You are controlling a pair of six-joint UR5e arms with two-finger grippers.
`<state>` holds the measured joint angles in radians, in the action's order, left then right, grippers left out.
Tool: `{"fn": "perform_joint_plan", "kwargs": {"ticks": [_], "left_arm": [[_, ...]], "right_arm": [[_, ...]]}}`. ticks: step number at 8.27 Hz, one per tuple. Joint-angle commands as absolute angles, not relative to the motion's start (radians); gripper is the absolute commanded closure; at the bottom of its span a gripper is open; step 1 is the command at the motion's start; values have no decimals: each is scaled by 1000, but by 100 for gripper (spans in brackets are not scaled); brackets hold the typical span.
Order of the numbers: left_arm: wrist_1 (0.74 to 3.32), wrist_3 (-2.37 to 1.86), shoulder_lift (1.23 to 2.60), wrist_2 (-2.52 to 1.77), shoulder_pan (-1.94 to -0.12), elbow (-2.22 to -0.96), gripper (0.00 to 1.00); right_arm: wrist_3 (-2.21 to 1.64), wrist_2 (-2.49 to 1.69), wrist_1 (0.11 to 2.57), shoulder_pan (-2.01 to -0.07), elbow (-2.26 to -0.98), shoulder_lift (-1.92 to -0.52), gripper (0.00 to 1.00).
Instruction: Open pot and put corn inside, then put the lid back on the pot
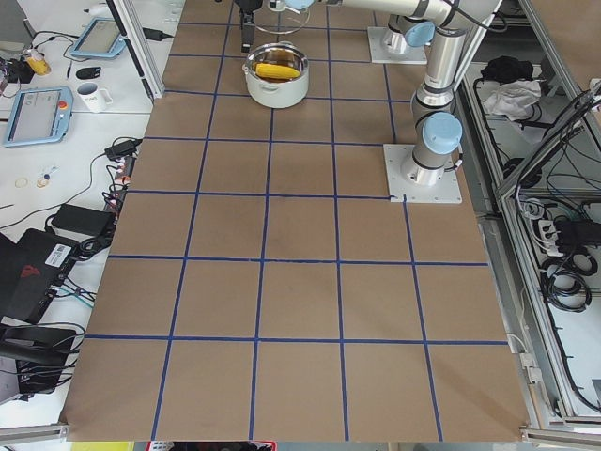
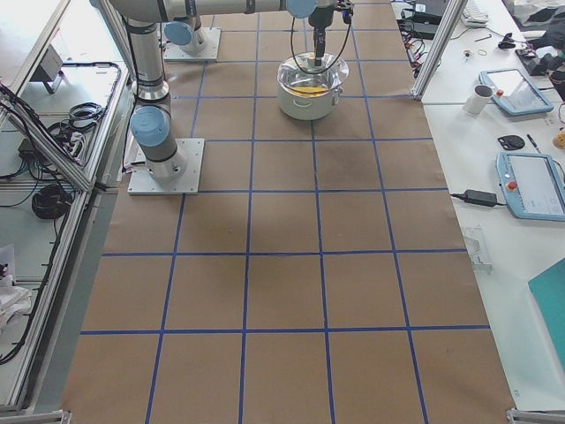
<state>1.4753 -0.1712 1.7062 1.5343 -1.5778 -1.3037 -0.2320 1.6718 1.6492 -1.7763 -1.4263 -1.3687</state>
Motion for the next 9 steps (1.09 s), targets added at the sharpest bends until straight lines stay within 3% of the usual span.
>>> {"fn": "perform_joint_plan", "kwargs": {"ticks": [1, 3, 9], "left_arm": [[1572, -155, 1620, 1560, -1551, -1369, 0], [1572, -155, 1611, 1565, -1551, -1436, 0], [1569, -112, 1582, 1580, -1554, -1459, 0]], "right_arm": [[-417, 1559, 1801, -1882, -1440, -1243, 86], [-400, 1559, 1802, -1882, -1466, -1236, 86], [-397, 1551, 1844, -1882, -1517, -1235, 87]]}}
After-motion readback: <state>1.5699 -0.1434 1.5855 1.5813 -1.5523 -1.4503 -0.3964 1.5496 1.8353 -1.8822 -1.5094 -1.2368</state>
